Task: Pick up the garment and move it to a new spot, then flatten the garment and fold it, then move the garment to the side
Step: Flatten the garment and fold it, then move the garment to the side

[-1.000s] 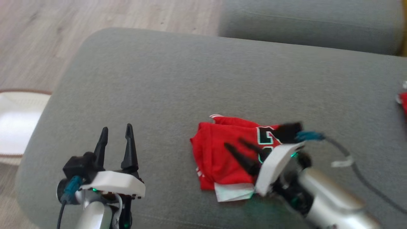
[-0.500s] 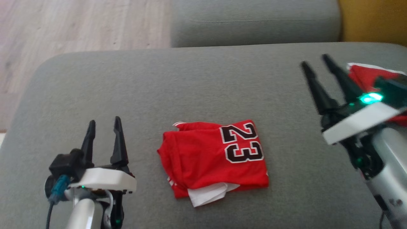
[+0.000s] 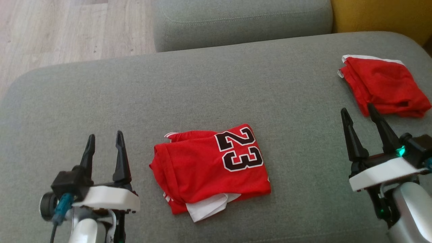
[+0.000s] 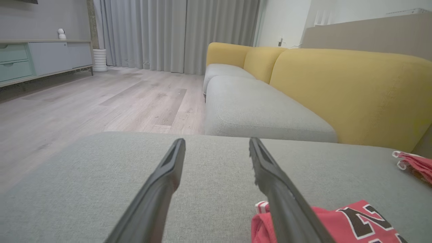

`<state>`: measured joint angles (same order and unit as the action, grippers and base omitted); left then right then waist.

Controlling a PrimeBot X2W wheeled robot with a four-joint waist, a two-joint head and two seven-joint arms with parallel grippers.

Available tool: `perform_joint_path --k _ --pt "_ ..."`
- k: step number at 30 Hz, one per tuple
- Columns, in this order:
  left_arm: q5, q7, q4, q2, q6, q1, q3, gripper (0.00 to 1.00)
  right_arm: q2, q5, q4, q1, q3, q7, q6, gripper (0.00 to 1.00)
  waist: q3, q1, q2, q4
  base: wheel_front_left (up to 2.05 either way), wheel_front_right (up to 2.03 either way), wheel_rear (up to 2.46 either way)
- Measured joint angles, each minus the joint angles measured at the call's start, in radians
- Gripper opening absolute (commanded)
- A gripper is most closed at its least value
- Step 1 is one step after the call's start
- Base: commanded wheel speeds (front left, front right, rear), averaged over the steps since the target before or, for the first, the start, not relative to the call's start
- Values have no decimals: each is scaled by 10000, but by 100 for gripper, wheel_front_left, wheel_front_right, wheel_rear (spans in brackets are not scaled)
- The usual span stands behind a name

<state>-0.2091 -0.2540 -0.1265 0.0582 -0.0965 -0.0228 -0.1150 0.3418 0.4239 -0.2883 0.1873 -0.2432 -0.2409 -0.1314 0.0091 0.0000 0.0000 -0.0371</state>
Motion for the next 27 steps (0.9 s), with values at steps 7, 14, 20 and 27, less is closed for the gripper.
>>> perform_joint_path --k 7,14,20,27 --pt "422 0 -79 -2 -2 22 13 100 -485 -472 15 -206 598 -75 0 100 97 0 0 68 0 0 0" --pt "625 0 -226 -12 6 9 10 100 -508 -558 44 -206 447 -98 0 100 114 0 0 227 0 0 0" --pt "934 0 -355 -19 12 -38 -59 100 -441 727 -414 -29 -1254 1685 0 100 237 0 0 654 0 0 0" --pt "895 0 -430 -42 121 -314 -330 100 -522 2224 -1641 1221 -2142 3960 0 100 400 0 0 1374 0 0 0"
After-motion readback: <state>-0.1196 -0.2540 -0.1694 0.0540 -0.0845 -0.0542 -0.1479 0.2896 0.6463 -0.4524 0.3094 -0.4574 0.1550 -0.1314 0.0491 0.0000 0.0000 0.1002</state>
